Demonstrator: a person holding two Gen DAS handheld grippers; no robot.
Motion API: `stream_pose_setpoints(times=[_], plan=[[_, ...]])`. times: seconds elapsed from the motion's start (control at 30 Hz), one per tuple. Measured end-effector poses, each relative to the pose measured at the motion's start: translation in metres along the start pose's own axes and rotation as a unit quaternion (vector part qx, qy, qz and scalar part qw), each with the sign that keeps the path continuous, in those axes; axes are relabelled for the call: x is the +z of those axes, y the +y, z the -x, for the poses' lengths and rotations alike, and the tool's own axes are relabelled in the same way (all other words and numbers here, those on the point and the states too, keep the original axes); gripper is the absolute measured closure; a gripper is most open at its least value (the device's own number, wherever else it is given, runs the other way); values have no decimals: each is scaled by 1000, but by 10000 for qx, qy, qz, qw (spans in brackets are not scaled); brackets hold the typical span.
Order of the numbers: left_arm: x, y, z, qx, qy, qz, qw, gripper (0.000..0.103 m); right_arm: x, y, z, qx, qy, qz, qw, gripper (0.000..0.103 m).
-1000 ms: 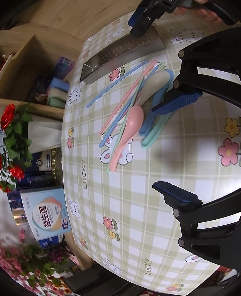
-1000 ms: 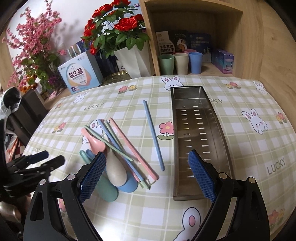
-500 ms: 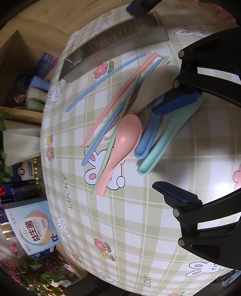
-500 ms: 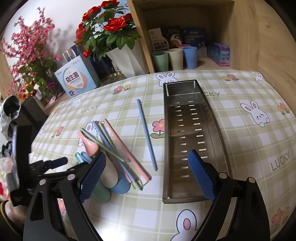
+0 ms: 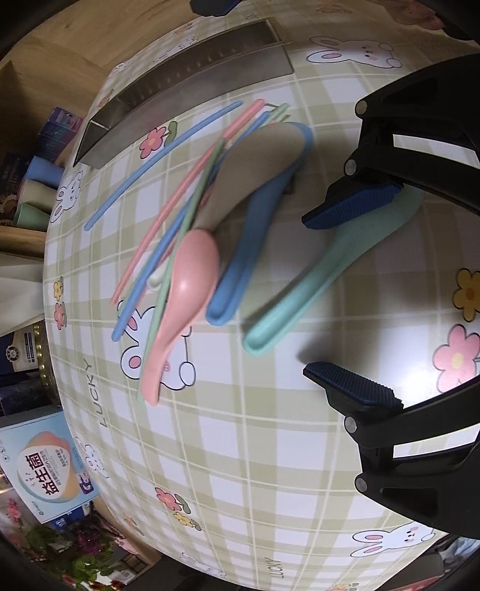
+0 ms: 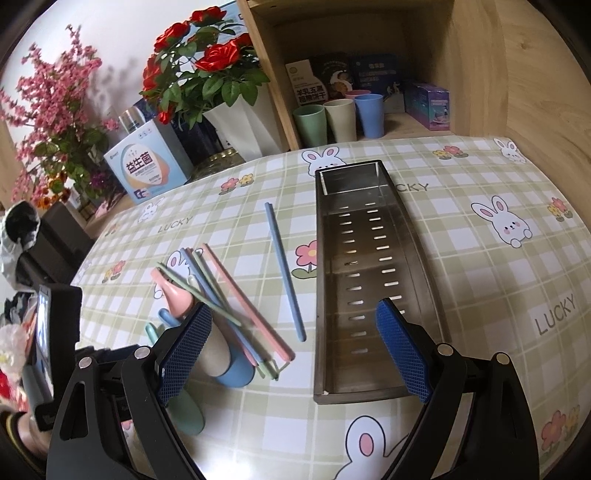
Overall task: Organize utensils
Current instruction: 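Move the left tool down to the green spoon handle and close, then lift the green spoon with the left tool off the pile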
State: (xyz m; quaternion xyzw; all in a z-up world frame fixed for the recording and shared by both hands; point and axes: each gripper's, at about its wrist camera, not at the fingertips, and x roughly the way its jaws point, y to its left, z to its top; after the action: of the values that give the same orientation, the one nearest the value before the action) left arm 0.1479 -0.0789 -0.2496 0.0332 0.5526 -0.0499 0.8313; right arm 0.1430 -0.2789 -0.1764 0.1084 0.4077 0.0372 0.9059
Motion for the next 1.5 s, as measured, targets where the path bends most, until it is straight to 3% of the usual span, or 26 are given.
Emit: stream_pose_setpoints(times=[0.2,0.3,0.4,0.53,0.6,0.77,1.0,1.03,1.07,1.13,1.2,1.37,1.43,1.5], plan=[[-10,13,13,-669,240,519,9961,33,1,2,8,-27,-82,-4,10000,16],[-15,7,15,-761,288,450,9957,42,2,5,9,-3,-97,29,9999,16],[-20,1,12,-754,318,415,9958,54,1,9,13,23,-119,101,9999,16],[-20,-5,11,-777,267,376,9959,62,0,8,19,1,-149,80,9999,16],[-21,-5,12,-839,218,324,9957,79,0,7,21,-7,-161,56,9999,16],[-21,5,12,-933,204,433,9945,86,-1,10,27,7,-205,99,9997,16],[-17,40,16,-558,53,771,9954,91,-1,15,30,46,-218,139,9997,16],[-16,47,18,-525,5,841,9951,92,0,16,31,48,-223,143,9996,16],[-15,55,21,-425,-68,901,9950,103,0,17,31,52,-231,149,9996,16],[-14,68,21,-167,-99,999,9948,103,-1,18,32,57,-237,157,9996,16],[-16,81,17,-163,-4,1157,9931,103,-1,19,32,72,-227,165,9996,16],[-19,95,16,-510,81,1232,9910,102,-2,21,32,88,-217,186,9996,16],[-18,96,20,-689,14,1211,9902,94,-3,23,33,94,-220,205,9995,16],[-16,95,29,-769,-120,1080,9911,75,-3,23,32,96,-209,211,9995,16]])
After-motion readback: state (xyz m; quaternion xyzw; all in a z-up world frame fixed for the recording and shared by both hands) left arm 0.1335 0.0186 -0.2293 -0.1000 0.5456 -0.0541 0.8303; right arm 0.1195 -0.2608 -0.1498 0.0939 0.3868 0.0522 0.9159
